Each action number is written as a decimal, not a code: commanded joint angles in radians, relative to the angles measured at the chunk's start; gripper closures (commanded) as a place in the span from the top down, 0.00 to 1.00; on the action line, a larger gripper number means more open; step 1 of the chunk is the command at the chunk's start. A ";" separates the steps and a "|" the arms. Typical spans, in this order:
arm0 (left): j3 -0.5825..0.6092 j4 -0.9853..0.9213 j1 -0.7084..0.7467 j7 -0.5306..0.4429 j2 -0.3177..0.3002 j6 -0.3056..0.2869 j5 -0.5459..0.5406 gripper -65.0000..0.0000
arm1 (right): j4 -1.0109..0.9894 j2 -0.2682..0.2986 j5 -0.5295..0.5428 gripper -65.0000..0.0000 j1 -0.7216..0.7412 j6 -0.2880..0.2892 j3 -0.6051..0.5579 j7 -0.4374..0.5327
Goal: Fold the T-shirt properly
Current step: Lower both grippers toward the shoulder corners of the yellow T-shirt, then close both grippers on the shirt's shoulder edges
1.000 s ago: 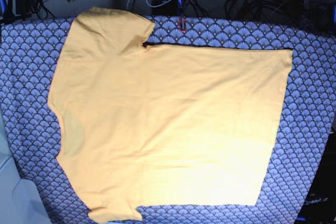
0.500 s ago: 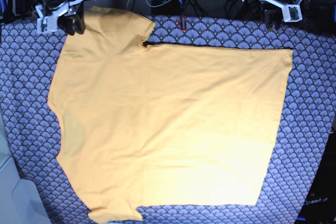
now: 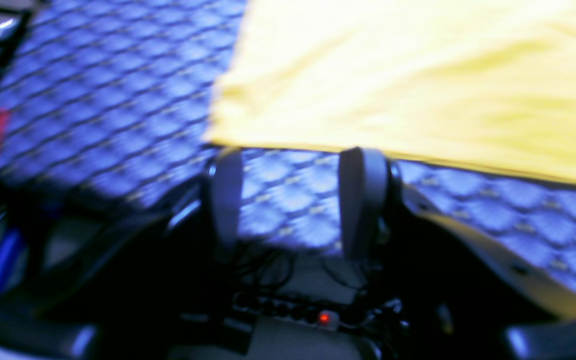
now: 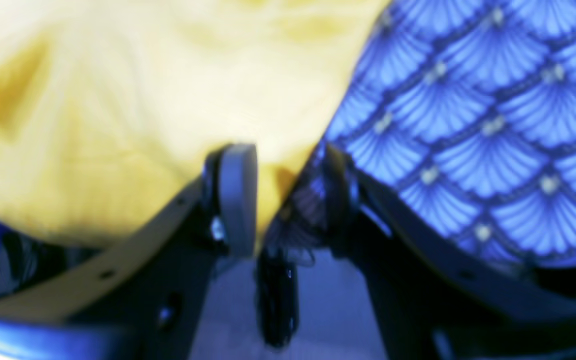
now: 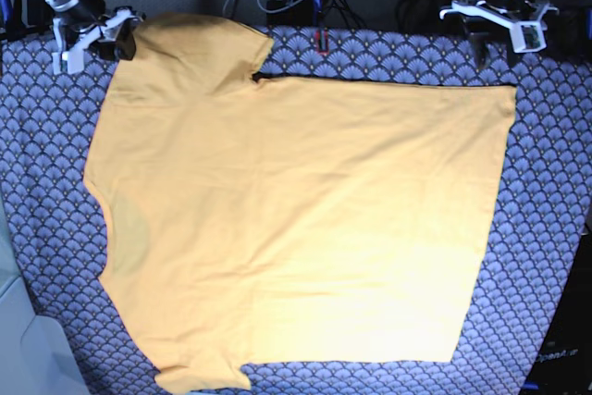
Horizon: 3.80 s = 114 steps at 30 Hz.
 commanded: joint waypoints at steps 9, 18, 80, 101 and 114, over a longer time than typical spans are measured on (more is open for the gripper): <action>-0.066 0.016 0.013 -0.023 -0.004 -0.004 -0.004 0.46 | -0.022 -0.013 -0.019 0.36 -0.048 0.002 0.030 -0.033; -0.111 0.016 -0.018 0.044 -0.004 -0.004 -0.004 0.47 | -0.021 -0.042 -0.022 0.36 -0.054 0.002 0.027 -0.100; -0.146 -0.410 -0.394 0.106 -0.007 0.001 -0.004 0.47 | 0.036 0.013 -0.023 0.00 -0.002 0.002 -0.134 -0.380; -0.145 -0.387 -0.392 0.104 0.025 -0.004 -0.005 0.47 | 0.035 0.015 -0.025 0.00 -0.008 0.002 -0.140 -0.380; -0.145 -0.354 -0.385 0.100 0.022 -0.004 -0.105 0.47 | 0.035 0.015 -0.025 0.00 -0.011 0.002 -0.140 -0.380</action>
